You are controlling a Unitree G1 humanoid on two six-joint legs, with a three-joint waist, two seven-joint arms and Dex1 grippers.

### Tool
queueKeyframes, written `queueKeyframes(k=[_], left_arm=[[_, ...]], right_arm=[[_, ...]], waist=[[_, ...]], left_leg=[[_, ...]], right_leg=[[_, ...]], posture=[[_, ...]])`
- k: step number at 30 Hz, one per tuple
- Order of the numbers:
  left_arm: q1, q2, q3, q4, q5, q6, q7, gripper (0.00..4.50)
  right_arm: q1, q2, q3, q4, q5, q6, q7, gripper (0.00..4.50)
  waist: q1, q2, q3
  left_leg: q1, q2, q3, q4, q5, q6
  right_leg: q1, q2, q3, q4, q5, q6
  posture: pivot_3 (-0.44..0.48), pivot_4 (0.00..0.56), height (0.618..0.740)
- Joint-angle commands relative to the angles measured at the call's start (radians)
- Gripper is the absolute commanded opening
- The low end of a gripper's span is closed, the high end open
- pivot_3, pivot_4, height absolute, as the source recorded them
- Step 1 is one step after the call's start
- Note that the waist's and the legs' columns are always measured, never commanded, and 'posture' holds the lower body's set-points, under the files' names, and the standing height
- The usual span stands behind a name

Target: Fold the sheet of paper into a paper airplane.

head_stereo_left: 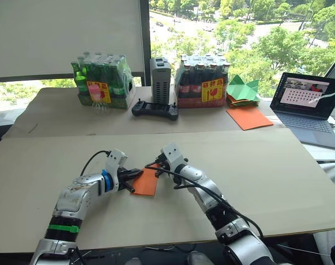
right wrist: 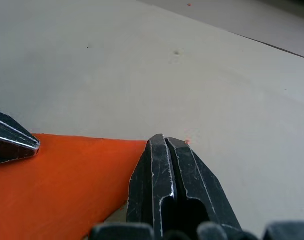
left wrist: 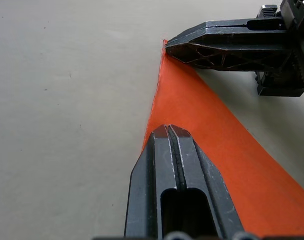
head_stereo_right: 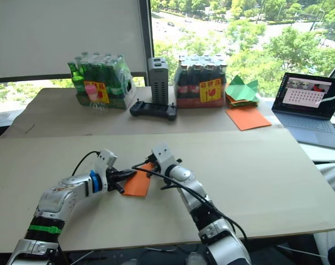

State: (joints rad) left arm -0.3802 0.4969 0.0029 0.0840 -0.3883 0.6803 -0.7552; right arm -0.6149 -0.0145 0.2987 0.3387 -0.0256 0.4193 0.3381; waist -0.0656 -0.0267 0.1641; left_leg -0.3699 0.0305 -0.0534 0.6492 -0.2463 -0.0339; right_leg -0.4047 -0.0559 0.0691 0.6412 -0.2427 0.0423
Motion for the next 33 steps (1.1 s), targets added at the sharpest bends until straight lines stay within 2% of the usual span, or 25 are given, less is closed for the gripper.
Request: queueKeyframes(k=[1, 17, 33], left_arm=[[0.005, 0.008, 0.002, 0.001, 0.010, 0.008, 0.009, 0.00], [0.008, 0.007, 0.005, -0.001, 0.010, 0.008, 0.009, 0.00], [0.010, 0.008, 0.005, -0.001, 0.009, 0.009, 0.010, 0.00]], right_arm=[[0.060, -0.015, 0.048, -0.014, -0.008, 0.088, 0.064, 0.02], [0.121, -0.055, 0.132, -0.138, -0.015, 0.165, 0.207, 0.02], [0.090, -0.013, 0.048, -0.167, -0.025, -0.041, 0.112, 0.02]], waist=[[-0.001, 0.000, 0.000], [-0.007, 0.000, 0.000], [-0.009, 0.000, 0.000]], left_leg=[[0.000, 0.000, 0.000, 0.000, 0.000, 0.000], [0.001, 0.001, 0.000, -0.002, 0.000, 0.000], [0.001, 0.003, 0.000, -0.002, 0.000, 0.000]], right_leg=[[0.000, 0.000, 0.000, 0.000, 0.000, 0.000], [0.000, 0.001, 0.000, 0.000, 0.000, 0.000], [-0.002, 0.003, 0.000, 0.000, 0.000, 0.000]], posture=[[0.000, 0.150, 0.740], [0.000, 0.150, 0.740], [0.000, 0.150, 0.740]])
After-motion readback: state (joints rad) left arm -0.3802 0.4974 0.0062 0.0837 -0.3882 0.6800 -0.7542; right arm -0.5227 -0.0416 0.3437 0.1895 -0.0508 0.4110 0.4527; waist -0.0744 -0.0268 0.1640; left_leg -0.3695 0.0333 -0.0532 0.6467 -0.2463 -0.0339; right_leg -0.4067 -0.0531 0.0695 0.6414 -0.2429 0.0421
